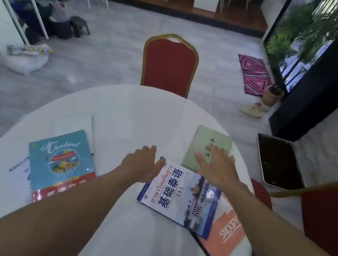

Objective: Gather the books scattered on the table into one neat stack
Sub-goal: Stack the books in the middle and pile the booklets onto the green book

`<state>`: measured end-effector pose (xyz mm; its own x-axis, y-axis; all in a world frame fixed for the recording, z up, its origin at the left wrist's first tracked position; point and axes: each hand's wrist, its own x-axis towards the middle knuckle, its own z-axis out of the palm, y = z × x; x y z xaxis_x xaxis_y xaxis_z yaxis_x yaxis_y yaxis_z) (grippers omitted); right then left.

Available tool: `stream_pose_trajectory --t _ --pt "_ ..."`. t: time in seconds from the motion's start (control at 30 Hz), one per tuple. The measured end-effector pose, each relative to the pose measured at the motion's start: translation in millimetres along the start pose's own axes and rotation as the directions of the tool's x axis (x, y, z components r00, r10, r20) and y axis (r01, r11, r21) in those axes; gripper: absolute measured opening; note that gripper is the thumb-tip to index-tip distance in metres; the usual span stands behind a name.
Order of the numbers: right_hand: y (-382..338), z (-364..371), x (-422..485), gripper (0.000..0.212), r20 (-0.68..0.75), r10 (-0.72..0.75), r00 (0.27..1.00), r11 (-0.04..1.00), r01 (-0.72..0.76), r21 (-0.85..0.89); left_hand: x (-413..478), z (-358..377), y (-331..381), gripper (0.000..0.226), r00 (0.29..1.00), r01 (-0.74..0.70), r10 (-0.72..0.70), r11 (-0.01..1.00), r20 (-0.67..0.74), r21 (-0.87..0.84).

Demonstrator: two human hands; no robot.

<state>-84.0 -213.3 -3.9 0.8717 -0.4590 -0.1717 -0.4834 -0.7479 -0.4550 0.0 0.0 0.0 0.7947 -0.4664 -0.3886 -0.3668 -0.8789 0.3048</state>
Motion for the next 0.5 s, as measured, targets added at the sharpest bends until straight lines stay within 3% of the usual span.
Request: stream_pose_trajectory --t 0.23,0.37,0.5 --pt "38 49 11 0.066 0.201 0.069 0.977 0.998 -0.067 -0.015 28 99 -17 0.080 0.936 0.129 -0.086 0.986 0.341 -0.105" --pt "52 66 13 0.033 0.302 0.081 0.950 0.995 -0.062 -0.074 33 137 -21 0.076 0.899 0.208 -0.132 0.968 0.418 -0.143" --pt "64 82 12 0.063 0.269 0.077 0.960 0.989 -0.040 -0.141 36 150 -22 0.063 0.902 0.289 -0.190 0.933 0.388 -0.213"
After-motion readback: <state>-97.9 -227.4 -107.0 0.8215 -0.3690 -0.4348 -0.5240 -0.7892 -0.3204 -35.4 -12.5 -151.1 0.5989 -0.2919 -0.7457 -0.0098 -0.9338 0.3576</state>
